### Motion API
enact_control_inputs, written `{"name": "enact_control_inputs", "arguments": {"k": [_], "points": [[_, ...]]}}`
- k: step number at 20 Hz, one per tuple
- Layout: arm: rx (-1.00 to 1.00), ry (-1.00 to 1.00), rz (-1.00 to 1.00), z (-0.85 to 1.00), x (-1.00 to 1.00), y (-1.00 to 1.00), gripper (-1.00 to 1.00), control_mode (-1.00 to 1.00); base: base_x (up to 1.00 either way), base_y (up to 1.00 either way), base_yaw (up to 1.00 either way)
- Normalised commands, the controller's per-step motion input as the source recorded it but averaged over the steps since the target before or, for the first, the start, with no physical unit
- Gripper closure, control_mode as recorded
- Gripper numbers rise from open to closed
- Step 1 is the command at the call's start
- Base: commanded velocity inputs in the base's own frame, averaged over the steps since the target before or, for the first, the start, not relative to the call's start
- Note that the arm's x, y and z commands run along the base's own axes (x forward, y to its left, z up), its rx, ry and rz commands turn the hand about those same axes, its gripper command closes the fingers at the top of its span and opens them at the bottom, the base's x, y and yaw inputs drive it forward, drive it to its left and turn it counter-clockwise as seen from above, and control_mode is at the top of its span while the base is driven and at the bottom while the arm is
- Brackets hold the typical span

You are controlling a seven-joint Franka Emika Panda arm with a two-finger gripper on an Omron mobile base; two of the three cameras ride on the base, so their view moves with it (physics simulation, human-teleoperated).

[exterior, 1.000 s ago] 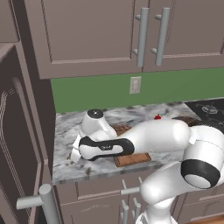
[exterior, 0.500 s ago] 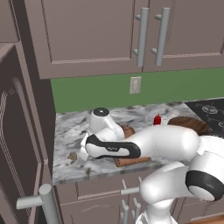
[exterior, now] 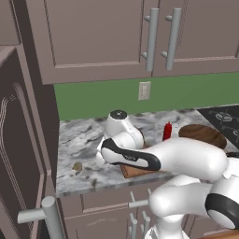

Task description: Open the cabinet. Place the bowl and condiment on the counter. Then place the lime and garlic on the cutting board.

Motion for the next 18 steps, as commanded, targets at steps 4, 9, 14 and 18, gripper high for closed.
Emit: {"name": "enact_control_inputs", "arguments": {"k": [4,9,14,18], "points": [[0.0,0.0,-0.06,0.04,0.0,-0.42,1.0,-1.0,0.0,0.0,0.0],[0.0,0.0,-0.07,0.0,0.0,-0.4,1.0,-1.0,0.0,0.0,0.0],[0.0,0.0,-0.05,0.0,0.0,-0.39,1.0,-1.0,0.0,0.0,0.0],[0.0,0.0,-0.05,0.0,0.0,-0.37,1.0,-1.0,0.0,0.0,0.0]]}}
